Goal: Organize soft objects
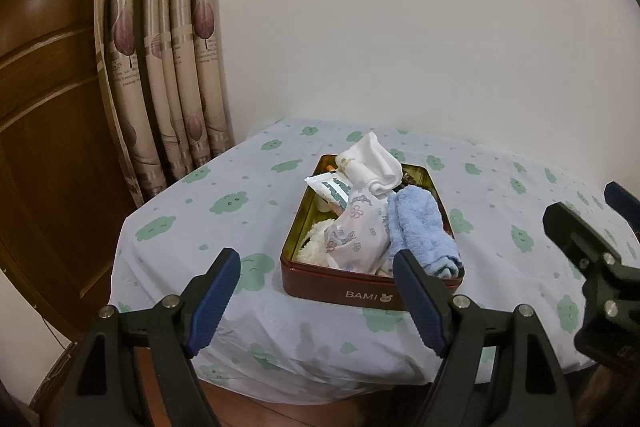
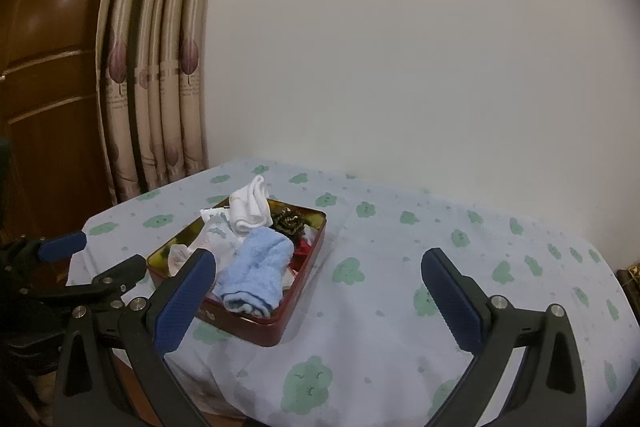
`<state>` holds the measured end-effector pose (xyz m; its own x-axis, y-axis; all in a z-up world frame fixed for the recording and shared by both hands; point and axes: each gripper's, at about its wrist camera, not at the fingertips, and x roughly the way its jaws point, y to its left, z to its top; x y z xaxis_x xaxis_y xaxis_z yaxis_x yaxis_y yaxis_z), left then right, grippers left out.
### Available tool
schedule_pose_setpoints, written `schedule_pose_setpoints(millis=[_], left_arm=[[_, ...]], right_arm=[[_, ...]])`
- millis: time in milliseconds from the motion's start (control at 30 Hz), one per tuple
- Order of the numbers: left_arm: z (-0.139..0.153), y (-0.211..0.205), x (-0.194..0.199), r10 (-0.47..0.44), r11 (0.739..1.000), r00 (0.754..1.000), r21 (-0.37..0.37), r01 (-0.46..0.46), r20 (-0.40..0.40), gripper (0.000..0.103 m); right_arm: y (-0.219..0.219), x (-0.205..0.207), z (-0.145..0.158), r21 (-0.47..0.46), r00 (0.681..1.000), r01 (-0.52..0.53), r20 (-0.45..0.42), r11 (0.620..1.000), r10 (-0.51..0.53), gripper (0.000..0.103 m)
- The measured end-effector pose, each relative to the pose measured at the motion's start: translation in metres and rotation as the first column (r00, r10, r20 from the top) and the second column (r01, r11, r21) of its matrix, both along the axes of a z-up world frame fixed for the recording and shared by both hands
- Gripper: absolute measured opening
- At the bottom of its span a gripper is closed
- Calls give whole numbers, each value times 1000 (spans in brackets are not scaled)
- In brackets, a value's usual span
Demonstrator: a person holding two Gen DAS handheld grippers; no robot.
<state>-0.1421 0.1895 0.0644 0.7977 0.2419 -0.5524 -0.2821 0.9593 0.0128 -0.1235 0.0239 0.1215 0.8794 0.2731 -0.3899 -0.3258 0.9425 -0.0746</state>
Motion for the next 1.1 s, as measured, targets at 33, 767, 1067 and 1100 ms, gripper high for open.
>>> schedule_pose_setpoints(millis=[33, 767, 1067, 1100], left_arm=[[0, 0, 0, -1, 1000, 1000, -1, 1, 1, 81], [1, -1, -2, -8, 1000, 1000, 13, 8, -1, 81], [0, 0, 0, -10, 1000, 1000, 7, 10, -9, 81], [-1, -1, 0, -11, 1000, 1000, 6, 11, -11, 81]], right_arm=[[0, 1, 0, 2, 1000, -3, -4, 1000, 3, 102], [5, -1, 0, -2, 1000, -16, -3, 1000, 16, 102], [5, -1, 0, -2, 1000, -16, -6, 1000, 16, 102], [5, -1, 0, 1, 1000, -16, -6, 1000, 16, 102]])
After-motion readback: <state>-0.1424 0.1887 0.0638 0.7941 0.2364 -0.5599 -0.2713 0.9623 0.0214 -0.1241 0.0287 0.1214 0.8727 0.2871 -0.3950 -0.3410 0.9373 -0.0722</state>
